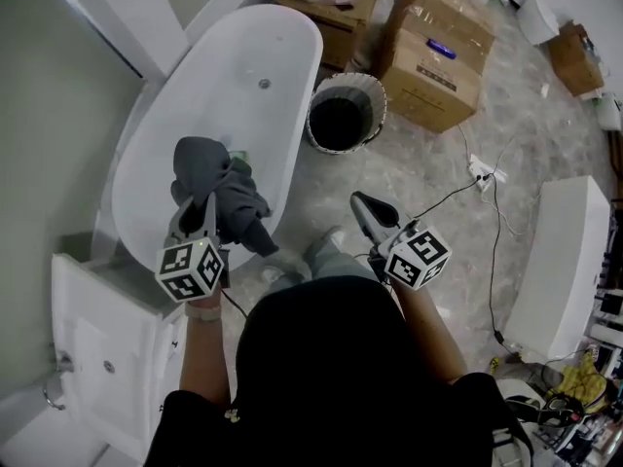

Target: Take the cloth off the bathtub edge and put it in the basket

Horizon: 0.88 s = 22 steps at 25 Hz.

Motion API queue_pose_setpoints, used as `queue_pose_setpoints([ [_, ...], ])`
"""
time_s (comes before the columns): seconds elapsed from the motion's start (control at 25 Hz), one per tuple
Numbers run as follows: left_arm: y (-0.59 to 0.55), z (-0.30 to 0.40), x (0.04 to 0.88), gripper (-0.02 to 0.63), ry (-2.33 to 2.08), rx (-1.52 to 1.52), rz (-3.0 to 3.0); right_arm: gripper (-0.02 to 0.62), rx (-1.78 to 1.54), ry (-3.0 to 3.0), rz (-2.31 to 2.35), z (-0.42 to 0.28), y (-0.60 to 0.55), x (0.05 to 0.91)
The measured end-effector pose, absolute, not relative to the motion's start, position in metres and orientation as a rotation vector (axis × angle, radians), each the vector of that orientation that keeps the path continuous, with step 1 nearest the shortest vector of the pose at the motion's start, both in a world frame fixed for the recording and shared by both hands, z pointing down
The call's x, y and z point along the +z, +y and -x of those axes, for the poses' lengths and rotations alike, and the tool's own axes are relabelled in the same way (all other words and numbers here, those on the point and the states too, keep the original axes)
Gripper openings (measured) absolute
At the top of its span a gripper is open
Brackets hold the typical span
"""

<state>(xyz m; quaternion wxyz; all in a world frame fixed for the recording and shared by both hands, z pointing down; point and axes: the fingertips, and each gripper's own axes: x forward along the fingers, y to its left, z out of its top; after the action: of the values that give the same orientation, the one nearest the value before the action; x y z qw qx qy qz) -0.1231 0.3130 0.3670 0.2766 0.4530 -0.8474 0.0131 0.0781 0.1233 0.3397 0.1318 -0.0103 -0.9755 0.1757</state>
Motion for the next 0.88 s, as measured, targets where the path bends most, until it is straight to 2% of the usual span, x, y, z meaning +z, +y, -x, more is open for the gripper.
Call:
queue_pose_setpoints([
  [0.4,0.109,0.080,0.372,0.077,-2.187,0.182,-1.421,-0.003,0.584,-2.870,-0.208,-0.148,-0.043,0.360],
  [0.88,-0.068,0.041,0.360,0.077,-2.036,0.279,-1.630,-0.003,0.693,-2.862,-0.442,-0.202,-0.161,0.367],
])
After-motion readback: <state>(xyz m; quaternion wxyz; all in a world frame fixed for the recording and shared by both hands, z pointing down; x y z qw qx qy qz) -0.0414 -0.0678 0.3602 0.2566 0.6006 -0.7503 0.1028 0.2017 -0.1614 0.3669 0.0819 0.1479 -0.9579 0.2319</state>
